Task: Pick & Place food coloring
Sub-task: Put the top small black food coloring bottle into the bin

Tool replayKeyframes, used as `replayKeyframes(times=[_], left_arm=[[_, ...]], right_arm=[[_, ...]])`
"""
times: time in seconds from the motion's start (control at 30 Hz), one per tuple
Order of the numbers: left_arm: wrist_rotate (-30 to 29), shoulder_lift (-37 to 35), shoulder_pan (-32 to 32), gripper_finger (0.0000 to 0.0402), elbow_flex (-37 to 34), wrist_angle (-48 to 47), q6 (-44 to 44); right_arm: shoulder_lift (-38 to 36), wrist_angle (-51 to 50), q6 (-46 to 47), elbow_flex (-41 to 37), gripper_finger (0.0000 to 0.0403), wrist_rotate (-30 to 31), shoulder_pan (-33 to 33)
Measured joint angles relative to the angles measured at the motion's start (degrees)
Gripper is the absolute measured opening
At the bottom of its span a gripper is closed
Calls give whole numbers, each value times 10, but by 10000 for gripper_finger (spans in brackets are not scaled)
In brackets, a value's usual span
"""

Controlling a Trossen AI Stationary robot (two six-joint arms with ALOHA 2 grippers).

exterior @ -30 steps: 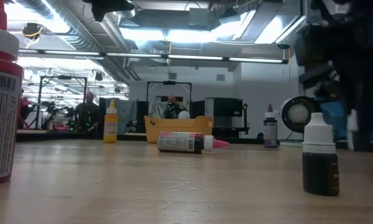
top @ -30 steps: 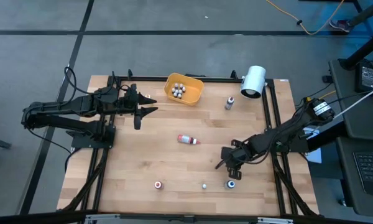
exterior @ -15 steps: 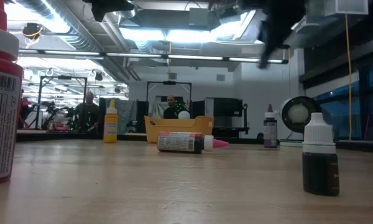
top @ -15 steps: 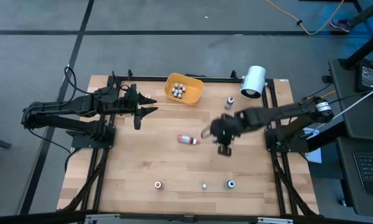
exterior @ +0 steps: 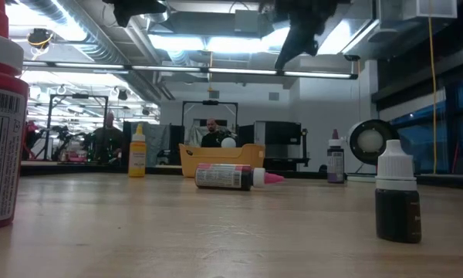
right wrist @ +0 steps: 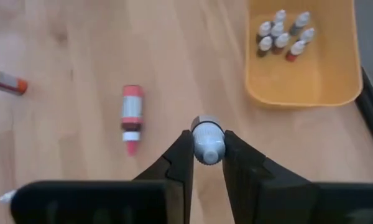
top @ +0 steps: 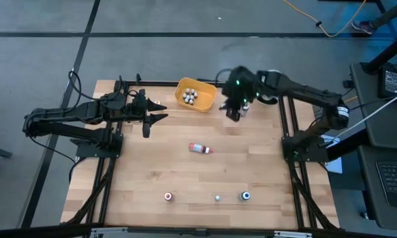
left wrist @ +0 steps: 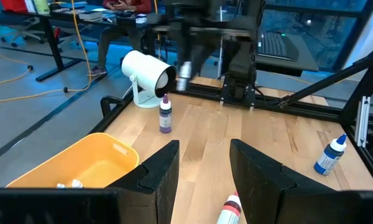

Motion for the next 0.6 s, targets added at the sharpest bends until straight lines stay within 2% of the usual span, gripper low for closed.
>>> replayKeyframes(times=[0.1, 0.27, 0.6], left_arm=[[0, 0, 0, 139, 0, 0, 0], [0, 0, 0, 139, 0, 0, 0], [0, 0, 0, 139, 0, 0, 0]], right_arm=[[45, -21, -45, 34, 73, -27, -46], [158, -59, -127, 135, 71, -28, -97], [360, -69, -195, 370, 70, -23, -138]])
